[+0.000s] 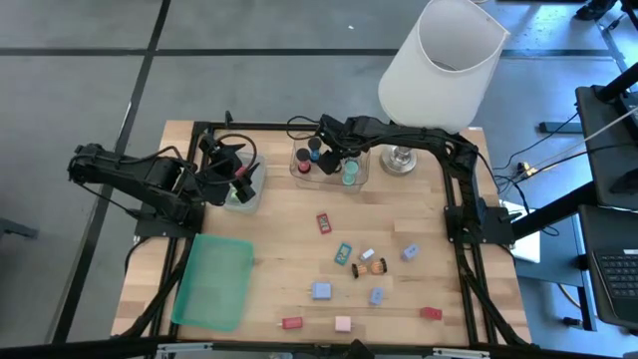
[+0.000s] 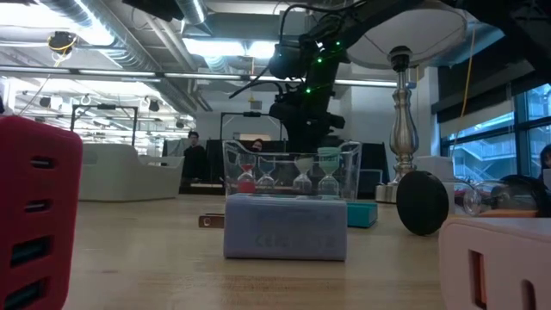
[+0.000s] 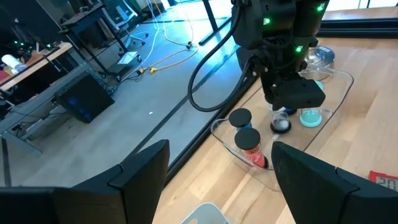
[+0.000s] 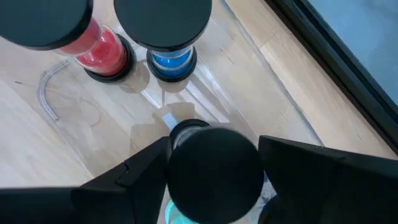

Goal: Pick & Place Office items
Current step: Put the white hourglass into the transparent bin, then put the orange hourglass into the transparent bin

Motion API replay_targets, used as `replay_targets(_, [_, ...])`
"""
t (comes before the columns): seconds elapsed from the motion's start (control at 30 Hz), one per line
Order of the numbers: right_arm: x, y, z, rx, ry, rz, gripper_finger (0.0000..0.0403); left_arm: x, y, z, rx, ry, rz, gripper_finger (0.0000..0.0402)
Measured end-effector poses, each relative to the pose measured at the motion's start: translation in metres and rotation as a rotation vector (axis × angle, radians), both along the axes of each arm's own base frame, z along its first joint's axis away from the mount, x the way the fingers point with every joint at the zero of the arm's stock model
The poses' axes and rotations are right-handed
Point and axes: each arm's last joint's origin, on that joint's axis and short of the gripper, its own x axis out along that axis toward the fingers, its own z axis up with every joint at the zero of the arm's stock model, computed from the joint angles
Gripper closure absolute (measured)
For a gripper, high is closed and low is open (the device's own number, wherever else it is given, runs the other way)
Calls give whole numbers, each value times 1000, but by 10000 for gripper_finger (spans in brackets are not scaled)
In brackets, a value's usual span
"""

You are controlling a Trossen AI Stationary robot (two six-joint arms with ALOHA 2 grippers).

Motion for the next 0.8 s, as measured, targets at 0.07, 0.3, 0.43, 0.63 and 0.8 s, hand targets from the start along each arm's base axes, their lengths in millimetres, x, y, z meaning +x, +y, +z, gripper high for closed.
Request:
replay_targets(0.07, [0,-1,0,-39,16,-5,149,0,0,0,0,1,0,121])
replay_targets(0.3, [-4,-2,9,-105,38,8,140,-1,0,-1,5,21,0,121])
replay_targets(0.43, [-9,2,25,-90,-10,8,140,-1,0,-1,-2,12,5,121])
replay_targets(0.63, [-19,19,58,-63,-89,67,140,-1,0,-1,-14,2,6,121])
replay_targets(0.8, [-30,52,92,-81,-152,138,140,0,-1,-3,-59,12,-40,121])
